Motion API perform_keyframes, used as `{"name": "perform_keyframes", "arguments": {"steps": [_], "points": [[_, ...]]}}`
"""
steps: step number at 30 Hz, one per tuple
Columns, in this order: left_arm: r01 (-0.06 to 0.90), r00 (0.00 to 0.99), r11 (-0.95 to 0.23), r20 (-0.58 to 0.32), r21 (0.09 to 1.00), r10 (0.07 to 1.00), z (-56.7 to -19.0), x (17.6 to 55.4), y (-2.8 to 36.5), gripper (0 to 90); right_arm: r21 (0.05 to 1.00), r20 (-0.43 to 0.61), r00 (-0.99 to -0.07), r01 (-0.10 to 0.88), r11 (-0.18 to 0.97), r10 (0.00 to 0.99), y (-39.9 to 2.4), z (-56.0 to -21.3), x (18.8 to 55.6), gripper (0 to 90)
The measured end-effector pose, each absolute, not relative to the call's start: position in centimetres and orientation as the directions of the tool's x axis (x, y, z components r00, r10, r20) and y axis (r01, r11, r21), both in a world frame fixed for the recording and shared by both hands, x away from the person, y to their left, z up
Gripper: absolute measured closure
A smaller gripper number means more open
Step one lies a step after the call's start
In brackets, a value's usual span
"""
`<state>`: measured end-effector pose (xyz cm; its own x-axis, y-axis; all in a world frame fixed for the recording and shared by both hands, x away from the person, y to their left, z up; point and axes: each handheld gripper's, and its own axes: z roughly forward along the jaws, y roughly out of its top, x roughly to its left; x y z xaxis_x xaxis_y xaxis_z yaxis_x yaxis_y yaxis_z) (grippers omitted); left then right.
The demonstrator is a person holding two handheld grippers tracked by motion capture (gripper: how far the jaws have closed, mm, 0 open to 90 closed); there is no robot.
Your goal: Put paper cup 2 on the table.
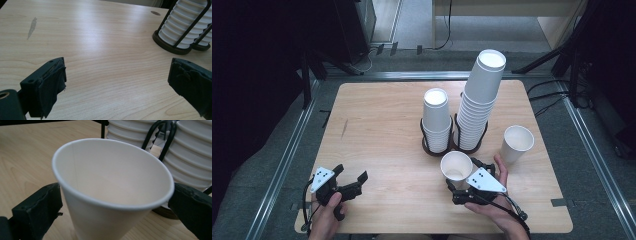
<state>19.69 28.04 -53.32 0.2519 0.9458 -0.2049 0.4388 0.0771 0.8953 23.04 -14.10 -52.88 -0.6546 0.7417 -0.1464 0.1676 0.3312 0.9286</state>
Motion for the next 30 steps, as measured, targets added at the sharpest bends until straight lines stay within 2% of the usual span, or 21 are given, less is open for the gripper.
{"name": "perform_keyframes", "arguments": {"steps": [5, 16, 30], "points": [[0.444, 0.242, 0.082, -0.207, 0.892, 0.948, -53.5, 19.8, 28.1, 1.7, 0.906, -0.203, -0.680, 0.142, 0.398, 0.705, -15.9, -52.1, 22.3, 0.0], [0.459, 0.232, 0.067, -0.193, 0.886, 0.953, -53.8, 19.8, 28.2, 1.7, 0.902, -0.204, -0.639, 0.173, 0.397, 0.742, -20.5, -52.4, 21.6, 0.0], [0.476, 0.207, 0.063, -0.181, 0.877, 0.962, -54.4, 19.0, 28.9, 1.7, 0.914, -0.177, -0.505, 0.234, 0.331, 0.845, -25.9, -52.9, 21.9, 0.0]]}}
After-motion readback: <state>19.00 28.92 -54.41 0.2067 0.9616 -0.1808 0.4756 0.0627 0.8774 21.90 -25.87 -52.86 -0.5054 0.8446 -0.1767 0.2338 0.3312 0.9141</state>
